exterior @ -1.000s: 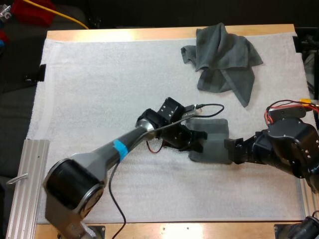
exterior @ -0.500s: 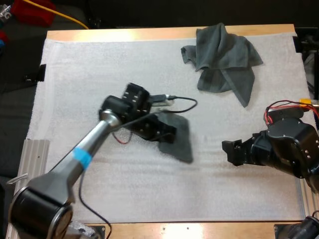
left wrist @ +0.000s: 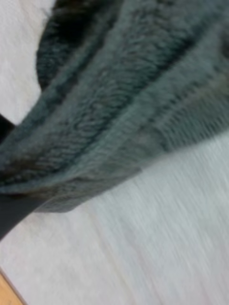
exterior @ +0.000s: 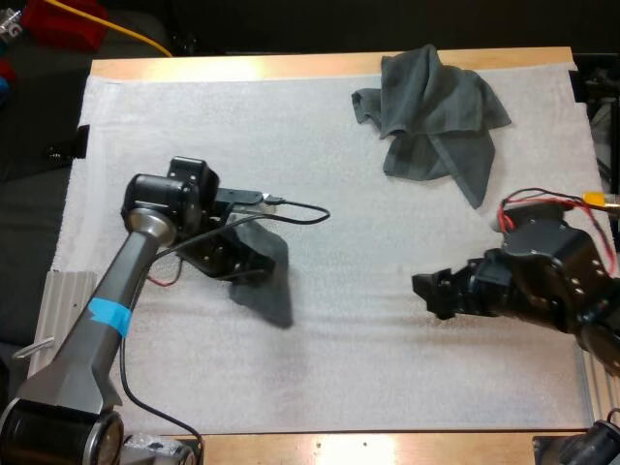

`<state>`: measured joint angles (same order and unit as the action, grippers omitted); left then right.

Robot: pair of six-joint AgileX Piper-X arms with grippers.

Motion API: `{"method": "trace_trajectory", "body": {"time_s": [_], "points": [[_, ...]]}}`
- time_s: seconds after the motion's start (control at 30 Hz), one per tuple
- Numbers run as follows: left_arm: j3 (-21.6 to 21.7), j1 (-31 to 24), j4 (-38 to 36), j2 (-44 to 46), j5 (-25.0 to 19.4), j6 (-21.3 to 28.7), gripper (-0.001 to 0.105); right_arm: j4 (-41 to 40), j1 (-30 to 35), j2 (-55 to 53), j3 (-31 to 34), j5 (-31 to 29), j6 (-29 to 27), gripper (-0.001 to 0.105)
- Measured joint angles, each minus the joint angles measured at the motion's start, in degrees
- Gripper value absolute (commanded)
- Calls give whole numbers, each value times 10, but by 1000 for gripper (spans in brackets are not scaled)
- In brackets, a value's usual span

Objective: Pick towel from pile, fold and stack

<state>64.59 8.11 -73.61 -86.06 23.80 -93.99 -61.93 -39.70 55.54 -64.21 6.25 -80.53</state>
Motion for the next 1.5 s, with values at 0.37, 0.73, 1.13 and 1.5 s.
{"method": "trace_trajectory", "body": {"time_s": [0.37, 0.73, 1.13, 1.5], "points": [[1, -112, -3, 0, -94, 26, 0, 30, 0, 49, 0, 26, 0, 78], [3, -134, 13, -47, -126, 35, 0, 48, 0, 67, 0, 42, 0, 78], [3, -140, 3, -54, -296, 35, 0, 48, 0, 67, 0, 46, 0, 78], [3, -141, 16, -54, -321, 35, 0, 48, 0, 67, 0, 46, 0, 78]]}}
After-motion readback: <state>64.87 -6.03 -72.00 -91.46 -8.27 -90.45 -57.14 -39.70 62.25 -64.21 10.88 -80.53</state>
